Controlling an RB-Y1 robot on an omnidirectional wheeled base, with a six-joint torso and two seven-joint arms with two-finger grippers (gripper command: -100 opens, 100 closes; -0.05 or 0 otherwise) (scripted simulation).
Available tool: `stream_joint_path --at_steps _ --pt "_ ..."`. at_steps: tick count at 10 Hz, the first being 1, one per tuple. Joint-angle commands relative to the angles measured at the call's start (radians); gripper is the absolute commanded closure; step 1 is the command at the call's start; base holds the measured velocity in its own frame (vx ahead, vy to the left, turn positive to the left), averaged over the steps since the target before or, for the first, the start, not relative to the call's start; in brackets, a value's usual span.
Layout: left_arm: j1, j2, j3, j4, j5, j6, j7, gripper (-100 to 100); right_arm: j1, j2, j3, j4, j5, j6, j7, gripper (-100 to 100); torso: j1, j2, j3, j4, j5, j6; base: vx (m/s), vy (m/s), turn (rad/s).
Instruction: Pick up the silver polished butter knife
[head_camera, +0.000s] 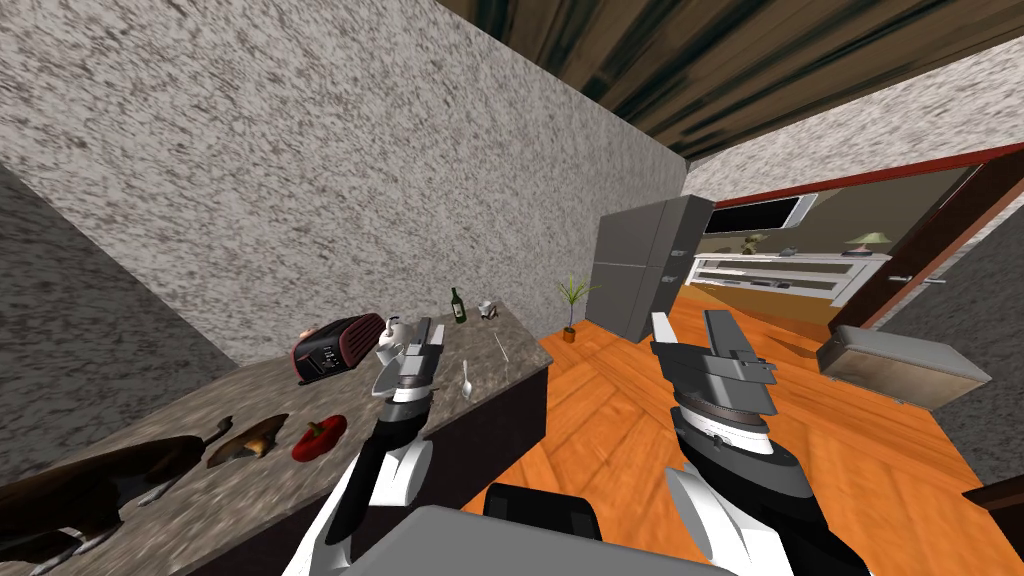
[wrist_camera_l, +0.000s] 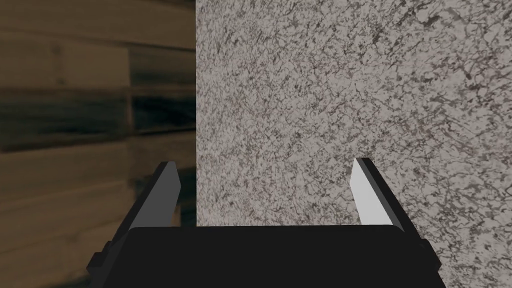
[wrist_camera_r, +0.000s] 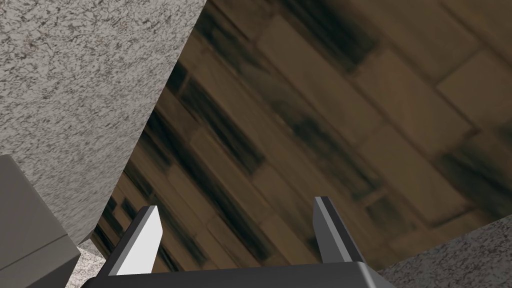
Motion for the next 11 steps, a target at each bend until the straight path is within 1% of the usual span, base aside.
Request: stream_joint_path --at_steps 1,2,4,6,7,8,9,10,11 --pt "-0.035 0.043 -0.015 0.032 0.007 0.05 -0.026 -100 0.0 0.0 0.0 0.0 0.0 0.0 0.0 0 0.0 0.0 0.0 0.0 0.0 0.0 0.003 -0.092 -0.029" --pt "-0.035 0.043 -0.015 0.032 0.007 0.055 -0.026 -100 0.0 0.0 0.0 0.0 0.0 0.0 0.0 0 -0.001 0.0 0.0 0.0 0.0 0.0 0.009 -0.077 -0.012" --pt "-0.086 0.104 -0.035 0.078 0.02 0.124 -0.06 -100 0.0 0.0 0.0 0.0 0.0 0.0 0.0 0 0.0 0.0 0.0 0.0 0.0 0.0 0.014 -0.092 -0.036" --pt "-0.144 0.167 -0.057 0.129 0.034 0.19 -0.099 -100 0.0 0.0 0.0 0.0 0.0 0.0 0.0 0 -0.003 -0.001 0.0 0.0 -0.001 0.0 0.028 -0.14 -0.035" --pt "-0.144 0.169 -0.057 0.129 0.034 0.209 -0.099 -100 0.0 0.0 0.0 0.0 0.0 0.0 0.0 0 -0.004 -0.001 -0.001 0.0 -0.001 0.0 0.031 -0.099 -0.009" --pt "-0.174 0.203 -0.068 0.157 0.041 0.252 -0.12 -100 0.0 0.0 0.0 0.0 0.0 0.0 0.0 0 -0.002 -0.001 -0.001 0.0 -0.001 0.0 0.018 -0.082 -0.027" --pt "-0.205 0.236 -0.079 0.185 0.049 0.275 -0.141 -100 0.0 0.0 0.0 0.0 0.0 0.0 0.0 0 0.0 -0.001 0.0 0.0 0.0 0.0 0.01 -0.11 -0.059" --pt "-0.205 0.236 -0.079 0.185 0.049 0.296 -0.141 -100 0.0 0.0 0.0 0.0 0.0 0.0 0.0 0 -0.001 0.0 0.0 0.0 0.0 0.0 0.019 -0.089 -0.01" --pt "-0.236 0.27 -0.091 0.214 0.056 0.323 -0.161 -100 0.0 0.0 0.0 0.0 0.0 0.0 0.0 0 -0.001 0.0 0.0 0.0 0.0 0.0 0.015 -0.089 -0.028"
